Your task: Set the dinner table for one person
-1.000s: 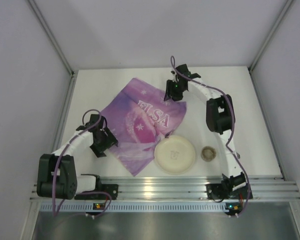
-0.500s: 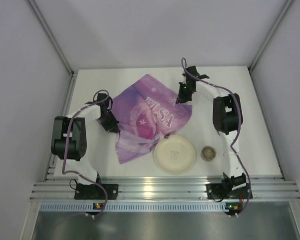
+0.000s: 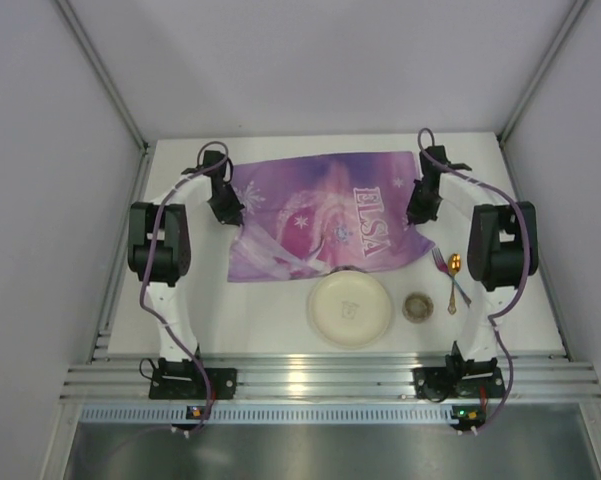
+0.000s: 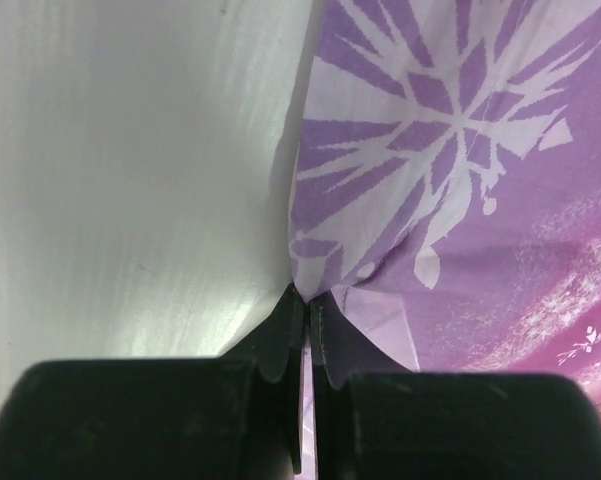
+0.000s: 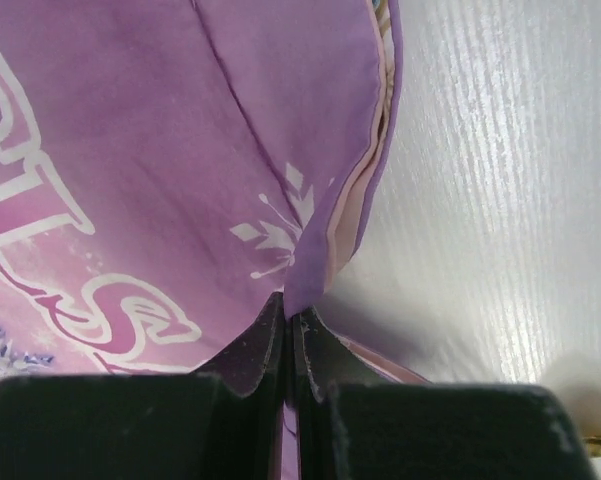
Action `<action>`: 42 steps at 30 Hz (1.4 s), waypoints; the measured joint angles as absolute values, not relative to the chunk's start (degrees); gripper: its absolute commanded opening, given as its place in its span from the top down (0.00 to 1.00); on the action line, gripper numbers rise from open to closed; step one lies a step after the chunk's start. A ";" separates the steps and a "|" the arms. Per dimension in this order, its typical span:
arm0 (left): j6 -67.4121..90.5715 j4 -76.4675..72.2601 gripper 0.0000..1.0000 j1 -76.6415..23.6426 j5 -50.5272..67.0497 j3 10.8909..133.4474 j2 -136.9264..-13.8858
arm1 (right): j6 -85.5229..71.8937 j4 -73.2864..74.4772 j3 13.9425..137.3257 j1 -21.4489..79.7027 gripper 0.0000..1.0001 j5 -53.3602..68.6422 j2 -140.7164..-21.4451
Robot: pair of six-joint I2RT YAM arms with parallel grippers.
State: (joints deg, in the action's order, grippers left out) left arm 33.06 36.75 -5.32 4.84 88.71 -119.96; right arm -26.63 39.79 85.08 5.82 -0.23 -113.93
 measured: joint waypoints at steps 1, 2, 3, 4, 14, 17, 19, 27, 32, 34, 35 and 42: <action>32.84 36.91 1.00 -5.02 4.78 88.71 -119.96 | -26.68 39.75 84.49 6.07 1.00 -0.43 -113.67; 32.73 37.01 1.00 -4.69 4.80 88.71 -119.96 | -26.72 39.53 84.01 6.26 1.00 -0.49 -113.51; 32.53 37.12 1.00 -4.21 4.82 88.71 -119.96 | -26.87 39.48 83.44 6.28 1.00 -0.69 -113.38; 32.32 37.19 1.00 -3.66 4.82 88.73 -119.96 | -27.09 39.44 82.85 6.28 1.00 -0.91 -113.30; 27.29 39.64 0.67 -1.56 3.05 90.91 -120.53 | -29.12 40.21 81.36 6.55 1.00 -2.83 -112.97; 25.32 39.90 0.19 -1.72 1.43 91.11 -120.46 | -29.19 40.80 81.38 6.63 0.95 -3.99 -112.57; 24.88 39.94 0.02 -1.56 0.67 91.29 -119.92 | -29.34 41.67 81.38 6.63 0.79 -4.23 -112.38; 24.51 40.99 0.02 -1.23 0.84 93.93 -117.49 | -29.69 47.57 81.30 8.56 0.32 -4.69 -111.37; 24.53 41.58 0.02 -1.72 1.87 92.77 -110.34 | -29.63 49.76 80.99 9.30 0.32 -5.45 -106.02; 24.53 41.21 0.02 -2.79 2.35 90.13 -105.56 | -29.61 50.41 81.01 9.56 0.31 -5.93 -103.04; 24.53 40.93 0.03 -4.10 2.61 87.90 -102.45 | -29.61 50.74 81.01 9.61 0.30 -6.24 -101.67; 26.17 33.39 0.09 -29.02 6.94 68.03 -88.47 | -27.77 50.02 76.55 10.24 0.88 -5.23 -91.55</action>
